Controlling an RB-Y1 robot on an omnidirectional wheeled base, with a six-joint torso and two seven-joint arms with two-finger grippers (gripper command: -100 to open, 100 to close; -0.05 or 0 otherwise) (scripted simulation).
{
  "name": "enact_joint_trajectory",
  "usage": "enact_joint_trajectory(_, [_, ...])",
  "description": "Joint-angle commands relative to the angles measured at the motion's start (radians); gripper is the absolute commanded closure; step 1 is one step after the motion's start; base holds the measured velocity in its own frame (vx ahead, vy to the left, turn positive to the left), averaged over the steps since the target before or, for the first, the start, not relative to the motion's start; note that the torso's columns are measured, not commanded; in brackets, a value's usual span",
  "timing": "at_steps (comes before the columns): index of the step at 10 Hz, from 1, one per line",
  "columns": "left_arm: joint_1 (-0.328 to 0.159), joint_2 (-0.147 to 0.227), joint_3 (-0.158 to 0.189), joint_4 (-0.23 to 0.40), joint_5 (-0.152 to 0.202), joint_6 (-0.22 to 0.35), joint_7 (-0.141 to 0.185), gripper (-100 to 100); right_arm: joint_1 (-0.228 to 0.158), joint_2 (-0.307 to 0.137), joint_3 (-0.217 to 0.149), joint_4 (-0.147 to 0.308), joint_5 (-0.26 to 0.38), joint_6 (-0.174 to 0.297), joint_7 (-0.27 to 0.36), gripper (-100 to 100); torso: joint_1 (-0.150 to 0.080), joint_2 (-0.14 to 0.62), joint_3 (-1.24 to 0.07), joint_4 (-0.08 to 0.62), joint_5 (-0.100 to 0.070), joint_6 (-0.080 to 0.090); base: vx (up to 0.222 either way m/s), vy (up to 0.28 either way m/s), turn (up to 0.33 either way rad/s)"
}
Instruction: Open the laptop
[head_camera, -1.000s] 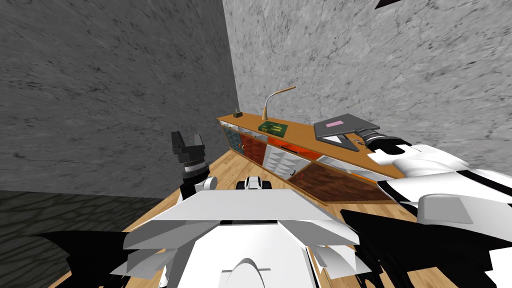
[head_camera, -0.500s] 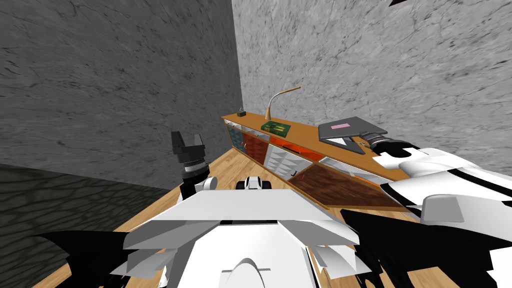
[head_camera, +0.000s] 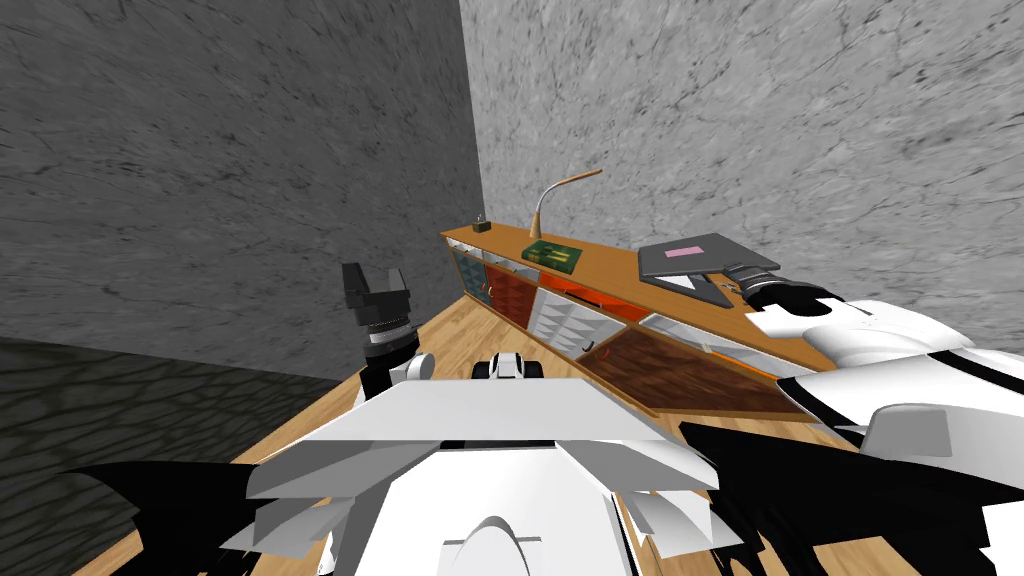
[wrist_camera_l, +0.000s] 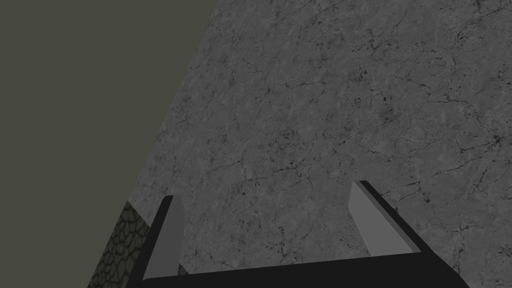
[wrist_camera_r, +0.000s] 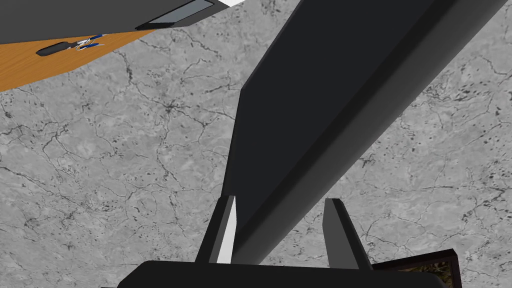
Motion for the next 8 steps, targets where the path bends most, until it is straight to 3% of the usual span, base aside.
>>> enact_joint_trajectory(1, [0.000, 0.000, 0.000, 0.000, 0.000, 0.000, 0.000, 0, -0.006, 0.004, 0.011, 0.007, -0.005, -0.009, -0.009, 100, 0.001, -0.001, 0.000, -0.001, 0.000, -0.001, 0.000, 0.000, 0.000])
enact_joint_trajectory(2, [0.000, 0.000, 0.000, 0.000, 0.000, 0.000, 0.000, 0, -0.009, 0.054, -0.024, 0.018, -0.012, -0.027, -0.025, 100, 0.002, -0.001, -0.001, 0.000, 0.002, 0.000, -0.013, -0.050, -0.074])
enact_joint_trajectory(4, [0.000, 0.000, 0.000, 0.000, 0.000, 0.000, 0.000, 0, -0.010, 0.084, -0.042, 0.023, -0.015, -0.035, -0.031, 100, -0.002, -0.001, 0.000, -0.001, -0.002, 0.001, -0.012, -0.042, -0.035])
enact_joint_trajectory(5, [0.000, 0.000, 0.000, 0.000, 0.000, 0.000, 0.000, 0, -0.023, 0.028, -0.001, 0.014, -0.019, -0.019, -0.062, -100, -0.002, -0.001, 0.000, -0.001, -0.003, 0.001, -0.028, -0.007, 0.077])
enact_joint_trajectory(6, [0.000, 0.000, 0.000, 0.000, 0.000, 0.000, 0.000, 0, -0.023, 0.028, -0.001, 0.014, -0.019, -0.019, -0.062, -100, 0.002, 0.001, 0.000, 0.001, 0.001, 0.001, -0.025, 0.004, 0.047])
enact_joint_trajectory(8, [0.000, 0.000, 0.000, 0.000, 0.000, 0.000, 0.000, 0, -0.026, -0.021, 0.031, -0.012, -0.034, 0.011, -0.094, -100, 0.008, 0.004, 0.002, 0.003, 0.006, 0.001, -0.032, 0.014, 0.067])
